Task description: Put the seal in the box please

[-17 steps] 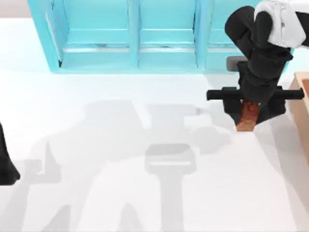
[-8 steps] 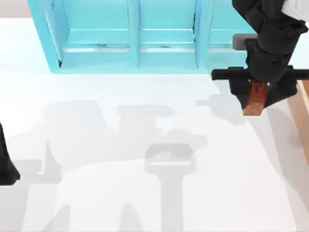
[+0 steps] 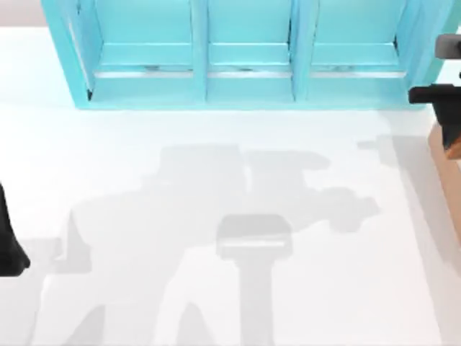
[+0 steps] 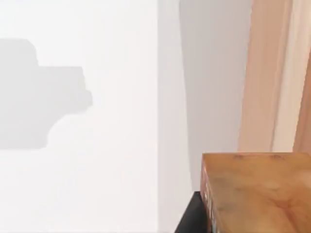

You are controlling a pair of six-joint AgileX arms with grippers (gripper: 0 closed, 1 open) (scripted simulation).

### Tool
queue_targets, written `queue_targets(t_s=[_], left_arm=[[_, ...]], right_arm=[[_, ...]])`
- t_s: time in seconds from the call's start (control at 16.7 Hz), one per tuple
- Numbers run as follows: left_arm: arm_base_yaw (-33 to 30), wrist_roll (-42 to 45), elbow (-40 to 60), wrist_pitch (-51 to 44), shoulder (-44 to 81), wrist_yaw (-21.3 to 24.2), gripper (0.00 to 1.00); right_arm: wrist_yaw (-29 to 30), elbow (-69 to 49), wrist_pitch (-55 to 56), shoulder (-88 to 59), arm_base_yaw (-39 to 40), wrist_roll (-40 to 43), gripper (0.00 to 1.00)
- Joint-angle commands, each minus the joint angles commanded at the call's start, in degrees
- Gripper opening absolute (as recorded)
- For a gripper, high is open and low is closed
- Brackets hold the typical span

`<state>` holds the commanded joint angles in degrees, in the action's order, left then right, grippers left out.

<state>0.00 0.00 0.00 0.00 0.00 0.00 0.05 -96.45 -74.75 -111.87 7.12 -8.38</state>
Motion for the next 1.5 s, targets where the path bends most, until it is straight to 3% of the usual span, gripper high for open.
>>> queue_targets(t_s=[0.3,0.48,0.96,1.5], left_arm=[[0.0,0.0,0.0,0.0,0.0,0.0,1.0],[0.0,0.0,0.0,0.0,0.0,0.0,1.0],[0.0,0.0,0.0,0.0,0.0,0.0,1.0],[0.0,0.0,0.0,0.0,0.0,0.0,1.0]], right_arm=[[0.17,4.77,-2.2,5.86,-17.08,17.61,0.0],[0.01,6.67,-2.51,9.11,-23.62,24.15,0.0],[-0.03,7.85,-1.52,9.55,-24.74,25.37,0.0],[-0.06,20.12,11.92,8.46,-24.76,25.23,0.0]])
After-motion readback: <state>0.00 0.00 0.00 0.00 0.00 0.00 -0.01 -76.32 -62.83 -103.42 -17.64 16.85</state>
